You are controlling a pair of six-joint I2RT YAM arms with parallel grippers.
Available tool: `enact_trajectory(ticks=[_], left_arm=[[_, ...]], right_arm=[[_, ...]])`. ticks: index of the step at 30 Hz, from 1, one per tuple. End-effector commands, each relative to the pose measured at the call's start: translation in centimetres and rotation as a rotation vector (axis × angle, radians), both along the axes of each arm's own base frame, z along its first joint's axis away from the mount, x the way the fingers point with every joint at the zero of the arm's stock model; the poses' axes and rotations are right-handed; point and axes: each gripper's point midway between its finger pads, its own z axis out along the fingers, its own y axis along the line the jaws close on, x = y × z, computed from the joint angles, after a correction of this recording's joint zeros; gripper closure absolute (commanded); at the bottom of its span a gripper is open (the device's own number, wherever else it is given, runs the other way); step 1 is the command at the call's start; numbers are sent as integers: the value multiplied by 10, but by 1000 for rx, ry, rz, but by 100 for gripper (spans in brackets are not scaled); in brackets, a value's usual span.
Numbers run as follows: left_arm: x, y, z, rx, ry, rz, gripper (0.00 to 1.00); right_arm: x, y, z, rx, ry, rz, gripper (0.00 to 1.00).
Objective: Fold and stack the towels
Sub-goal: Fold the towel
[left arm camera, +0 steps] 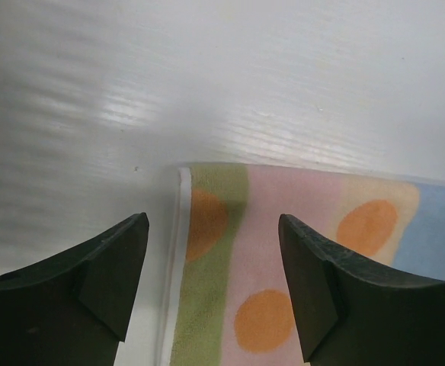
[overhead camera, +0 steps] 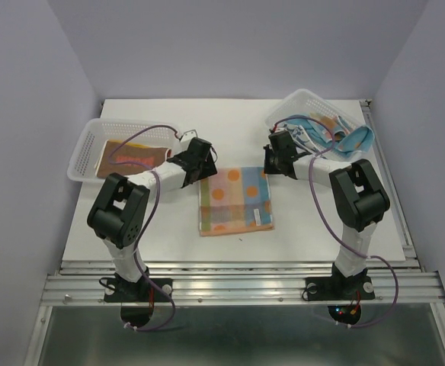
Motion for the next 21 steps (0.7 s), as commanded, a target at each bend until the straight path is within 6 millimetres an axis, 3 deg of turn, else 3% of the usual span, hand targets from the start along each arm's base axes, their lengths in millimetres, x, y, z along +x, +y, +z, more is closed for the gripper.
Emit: enact_trajectory(ticks=[1, 9, 16, 17, 20, 21], left_arm=[[19, 4, 8, 6, -24, 20, 22], [35, 0, -7, 19, -7, 22, 34], [32, -2, -13, 2, 13, 10, 67], [31, -3, -13, -5, 15, 6, 80], [31, -4, -10, -12, 9, 1, 100], [32, -5, -8, -18, 5, -7, 100]], right_arm=[[6, 3, 9, 14, -42, 21, 93], [6, 3, 6, 11, -35, 24, 93], [5, 3, 8, 14, -33, 23, 94], [5, 4, 9, 17, -37, 25, 94], [4, 4, 13, 24, -41, 31, 97], [3, 5, 16, 29, -45, 37, 99]])
